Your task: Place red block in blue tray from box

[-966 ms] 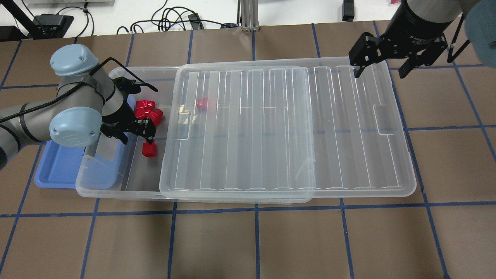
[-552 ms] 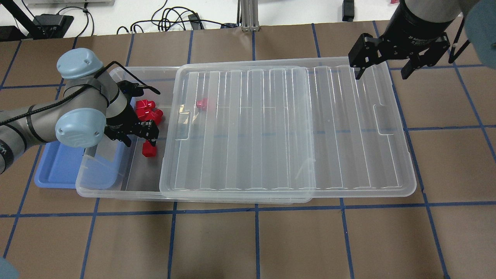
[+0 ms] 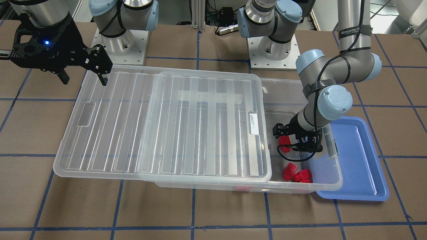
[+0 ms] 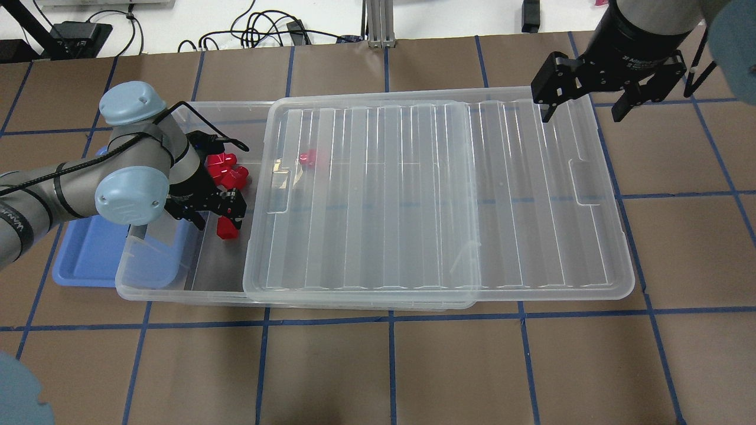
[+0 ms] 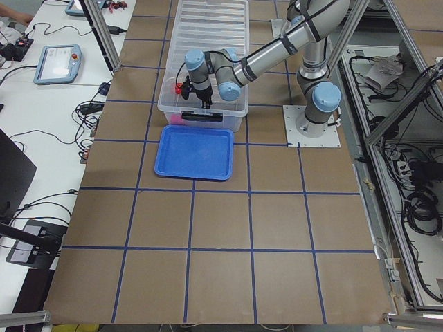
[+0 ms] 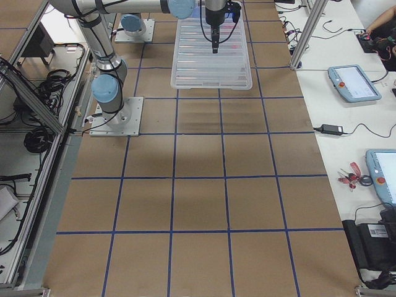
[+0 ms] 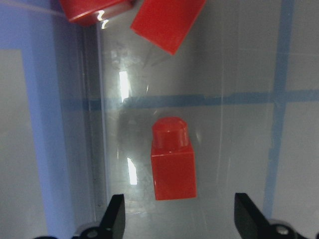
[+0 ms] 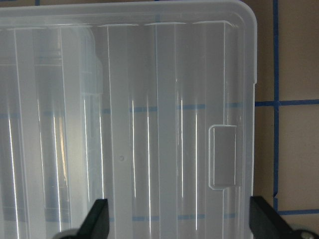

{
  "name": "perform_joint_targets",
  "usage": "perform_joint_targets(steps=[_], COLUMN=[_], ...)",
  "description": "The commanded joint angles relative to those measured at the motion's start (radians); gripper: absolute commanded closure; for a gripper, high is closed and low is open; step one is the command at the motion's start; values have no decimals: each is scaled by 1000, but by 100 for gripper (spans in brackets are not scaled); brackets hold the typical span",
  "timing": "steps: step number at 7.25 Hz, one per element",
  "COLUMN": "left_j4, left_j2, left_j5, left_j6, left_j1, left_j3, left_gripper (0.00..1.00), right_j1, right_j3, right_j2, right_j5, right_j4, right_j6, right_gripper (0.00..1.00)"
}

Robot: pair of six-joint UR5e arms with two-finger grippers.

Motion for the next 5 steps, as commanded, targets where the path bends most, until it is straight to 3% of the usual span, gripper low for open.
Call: perform_joint_targets(steps=[1, 3, 5], left_j4=[21, 42, 47], left_j2=[-32, -57, -65], left_j5=[1, 0, 0], left_j6=[-3, -3, -4], left_j1=[1, 1, 1], left_j3=[0, 0, 8], left_gripper=[20, 22, 100], right_j1=[1, 1, 1], right_j3=[2, 4, 4], right_j2=[0, 0, 0], right_j5=[5, -1, -3], right_j4=[0, 0, 0], right_j6=[1, -1, -2], right_gripper=[0, 0, 0])
